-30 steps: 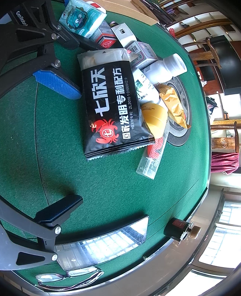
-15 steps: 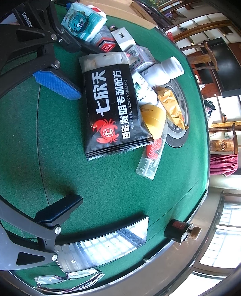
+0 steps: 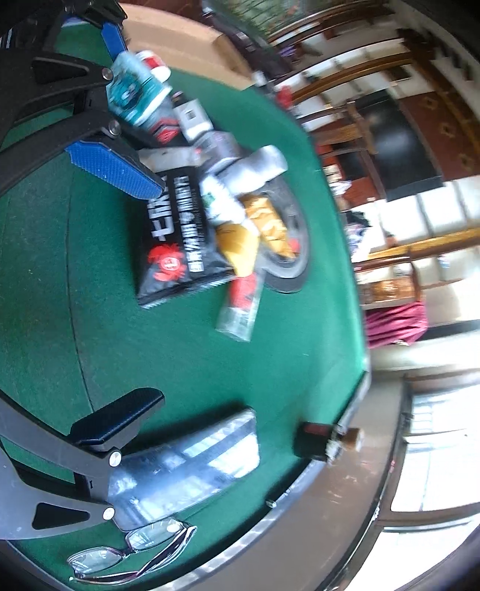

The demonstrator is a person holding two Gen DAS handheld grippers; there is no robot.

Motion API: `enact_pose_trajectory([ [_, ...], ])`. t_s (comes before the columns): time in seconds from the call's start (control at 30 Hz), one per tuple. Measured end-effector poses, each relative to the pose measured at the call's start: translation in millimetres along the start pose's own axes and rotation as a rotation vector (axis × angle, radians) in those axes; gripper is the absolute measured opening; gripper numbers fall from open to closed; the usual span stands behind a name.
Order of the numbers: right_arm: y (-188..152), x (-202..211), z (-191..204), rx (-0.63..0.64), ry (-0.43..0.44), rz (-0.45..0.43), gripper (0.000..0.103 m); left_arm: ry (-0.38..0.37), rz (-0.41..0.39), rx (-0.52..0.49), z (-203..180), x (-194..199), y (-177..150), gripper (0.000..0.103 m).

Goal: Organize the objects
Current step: 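Grasp the white red-label pill bottle with left gripper while right gripper grasps the blue diaper pack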

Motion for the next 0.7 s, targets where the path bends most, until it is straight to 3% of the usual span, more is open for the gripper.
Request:
enact_pose_trajectory([
  [0.1,-1.2,3.6,-16.6,-0.102,0.131,-0.046,0.103,0.059,-0.045,-0.095,18.0,17.2,3.3,0.098],
  [0.17,0.6,-0.3,-16.6,-0.119,0.158,-0.027,0.103,0.073,-0.021,-0.154,32.3,16.0,9.7,0.092],
  [0.23,0.9,0.1,-13.8,-0.103,0.163,-0.026,0.103,0.1,0.009,-0.211,36.3,10.1,14.6,0.078],
  [0.3,2.4,1.7,-6.8,-0.058,0.156,-0.03,0.102,0.116,0.019,-0.256,37.5,2.4,23.2,0.072],
  [0.4,0.3,4.1,1.2,-0.015,0.154,-0.038,0.102,0.089,0.056,-0.263,49.8,-8.2,31.9,0.071],
  [0.6,-1.8,1.0,0.6,-0.027,0.162,-0.019,0.102,-0.018,0.184,-0.312,64.7,-26.8,43.3,0.04],
  [0.7,-2.1,0.9,1.9,-0.021,0.167,-0.018,0.102,-0.048,0.195,-0.326,69.8,-22.8,48.4,0.04],
])
Point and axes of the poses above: each gripper's, at about its wrist camera, not at the fingertips, and x roughly against the way its jaws point, z to its left, y to its top, the point moved 2 cm from there along -x, roughly the way its jaws point, and after that the axes turned 9 degrees about x, right-handed, at the moved point
